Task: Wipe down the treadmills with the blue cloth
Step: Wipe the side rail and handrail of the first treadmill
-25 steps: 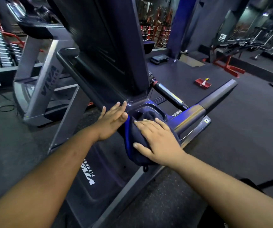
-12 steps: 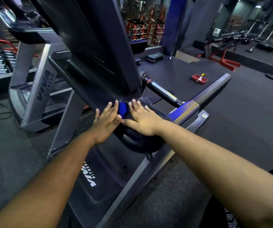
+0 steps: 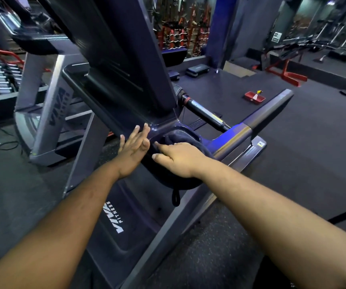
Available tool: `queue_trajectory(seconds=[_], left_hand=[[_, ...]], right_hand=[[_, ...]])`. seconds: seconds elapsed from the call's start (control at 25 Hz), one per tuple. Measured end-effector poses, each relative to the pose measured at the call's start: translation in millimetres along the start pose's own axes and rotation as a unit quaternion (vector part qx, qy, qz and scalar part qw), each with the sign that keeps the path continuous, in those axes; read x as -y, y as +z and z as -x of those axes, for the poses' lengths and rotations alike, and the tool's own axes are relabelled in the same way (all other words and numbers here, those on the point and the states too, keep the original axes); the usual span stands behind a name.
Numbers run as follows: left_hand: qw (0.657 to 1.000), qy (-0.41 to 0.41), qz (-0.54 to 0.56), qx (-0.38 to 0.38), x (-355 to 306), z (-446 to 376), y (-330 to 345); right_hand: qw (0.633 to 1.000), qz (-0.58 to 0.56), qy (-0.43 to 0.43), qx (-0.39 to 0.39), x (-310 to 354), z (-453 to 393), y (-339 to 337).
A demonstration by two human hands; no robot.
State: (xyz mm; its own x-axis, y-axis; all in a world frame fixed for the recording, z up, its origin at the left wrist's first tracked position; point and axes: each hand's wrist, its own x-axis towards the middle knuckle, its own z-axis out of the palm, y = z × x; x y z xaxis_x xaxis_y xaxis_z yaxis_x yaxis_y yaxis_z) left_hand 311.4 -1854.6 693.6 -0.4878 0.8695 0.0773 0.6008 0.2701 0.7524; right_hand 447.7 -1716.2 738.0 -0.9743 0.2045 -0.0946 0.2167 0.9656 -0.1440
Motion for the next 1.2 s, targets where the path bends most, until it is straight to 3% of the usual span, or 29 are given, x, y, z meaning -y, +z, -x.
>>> queue_trajectory(seconds=[0.2, 0.36, 0.44, 0.48, 0.64, 0.72, 0.8, 1.0, 1.12, 1.2], left_hand=[[1.000, 0.004, -0.020, -0.015, 3, -4, 2], [0.998, 0.003, -0.063, -0.030, 5, -6, 5], [0.996, 0.002, -0.087, -0.027, 4, -6, 6], [0.995, 0.001, -0.093, -0.026, 4, -6, 6], [0.994, -0.003, -0.104, -0.028, 5, -7, 8], [0.994, -0.004, -0.107, -0.030, 4, -6, 9], [0.993, -0.003, -0.114, -0.031, 2, -5, 10], [0.996, 0.002, -0.078, -0.040, 2, -6, 10], [0.998, 0.006, -0.049, -0.032, 4, -5, 7], [0.998, 0.008, -0.060, -0.029, 2, -3, 7]], right_hand=[[0.999, 0.001, 0.035, 0.038, 13, -26, -10], [0.980, 0.002, -0.111, -0.167, -13, 15, 9], [0.959, 0.003, -0.201, -0.200, -48, 27, 11], [0.960, 0.004, -0.202, -0.192, -65, 23, 7], [0.999, 0.017, -0.011, -0.027, -80, -24, -13], [0.999, 0.019, 0.036, -0.006, -66, -34, -12], [0.998, 0.017, 0.050, -0.031, -59, -19, -4], [0.975, 0.011, 0.074, -0.211, -15, 53, 36], [0.972, 0.042, 0.057, -0.223, 28, 25, 31], [0.975, 0.042, 0.029, -0.216, 20, 23, 22]])
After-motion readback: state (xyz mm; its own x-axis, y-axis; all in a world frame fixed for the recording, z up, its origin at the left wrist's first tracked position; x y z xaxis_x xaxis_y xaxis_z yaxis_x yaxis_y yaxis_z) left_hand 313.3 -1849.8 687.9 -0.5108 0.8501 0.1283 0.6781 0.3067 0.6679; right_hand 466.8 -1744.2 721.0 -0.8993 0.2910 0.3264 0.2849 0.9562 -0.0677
